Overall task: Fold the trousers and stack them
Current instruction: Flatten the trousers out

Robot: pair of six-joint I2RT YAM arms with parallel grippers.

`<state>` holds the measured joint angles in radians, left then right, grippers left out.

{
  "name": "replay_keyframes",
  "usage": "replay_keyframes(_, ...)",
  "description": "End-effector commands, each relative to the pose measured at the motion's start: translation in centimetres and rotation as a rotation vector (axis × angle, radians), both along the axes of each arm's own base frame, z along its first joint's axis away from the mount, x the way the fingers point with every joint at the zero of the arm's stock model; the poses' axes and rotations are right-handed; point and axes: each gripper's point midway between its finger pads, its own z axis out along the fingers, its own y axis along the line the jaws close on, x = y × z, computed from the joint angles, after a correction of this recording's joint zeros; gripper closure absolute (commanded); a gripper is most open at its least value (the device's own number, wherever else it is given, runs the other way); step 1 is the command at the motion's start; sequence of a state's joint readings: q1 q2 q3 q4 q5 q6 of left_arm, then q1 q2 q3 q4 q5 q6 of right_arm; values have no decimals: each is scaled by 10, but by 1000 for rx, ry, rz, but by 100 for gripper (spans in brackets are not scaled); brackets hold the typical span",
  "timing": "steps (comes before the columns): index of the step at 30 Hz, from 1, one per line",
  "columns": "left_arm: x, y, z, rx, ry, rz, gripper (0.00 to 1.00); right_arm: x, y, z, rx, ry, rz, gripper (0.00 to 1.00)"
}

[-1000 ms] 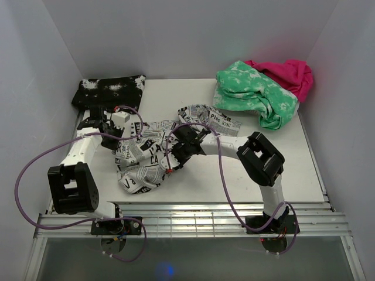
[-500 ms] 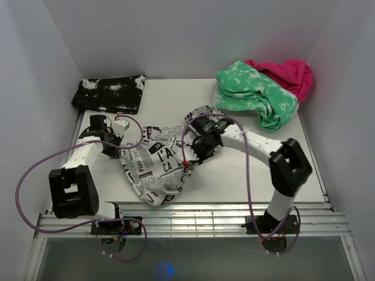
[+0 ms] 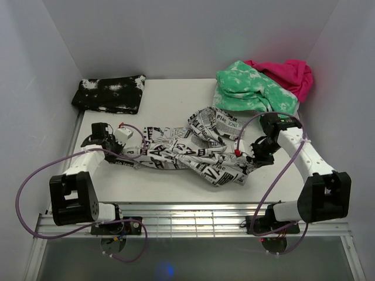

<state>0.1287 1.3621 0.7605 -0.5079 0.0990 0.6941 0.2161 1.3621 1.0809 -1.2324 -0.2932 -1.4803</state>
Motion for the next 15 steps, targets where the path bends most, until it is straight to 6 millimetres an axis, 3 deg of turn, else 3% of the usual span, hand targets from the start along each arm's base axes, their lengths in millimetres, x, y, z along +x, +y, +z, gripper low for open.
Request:
replay_keyframes(1,-3,5,15,49,-49,-53,100,-10,-42,-3,-106,37,-2,92)
replay_keyframes(4,-31,-28,20,-71,1,-226,100,-9,-41,-12,-110,107,-36,92)
replay_keyframes(6,-51,-47,33,-123,-22,-359,100,-5,-26,-14,-53,148,-69,92)
replay_keyframes(8,-64,-58,42,-139,-50,-441,100,12,-7,-6,17,155,-105,92)
replay_keyframes(12,-81,-76,71,-130,-173,-603,100,15,11,-7,-6,164,-46,92)
replay_keyframes(13,-82,-79,77,-136,-193,-630,92,14,11,-9,-19,179,-55,92)
replay_keyframes(14,-84,-81,80,-132,-196,-650,81,14,12,-13,-26,202,-67,84)
replay_keyframes(15,-91,-82,78,-142,-171,-668,52,21,14,-10,-25,193,-79,71)
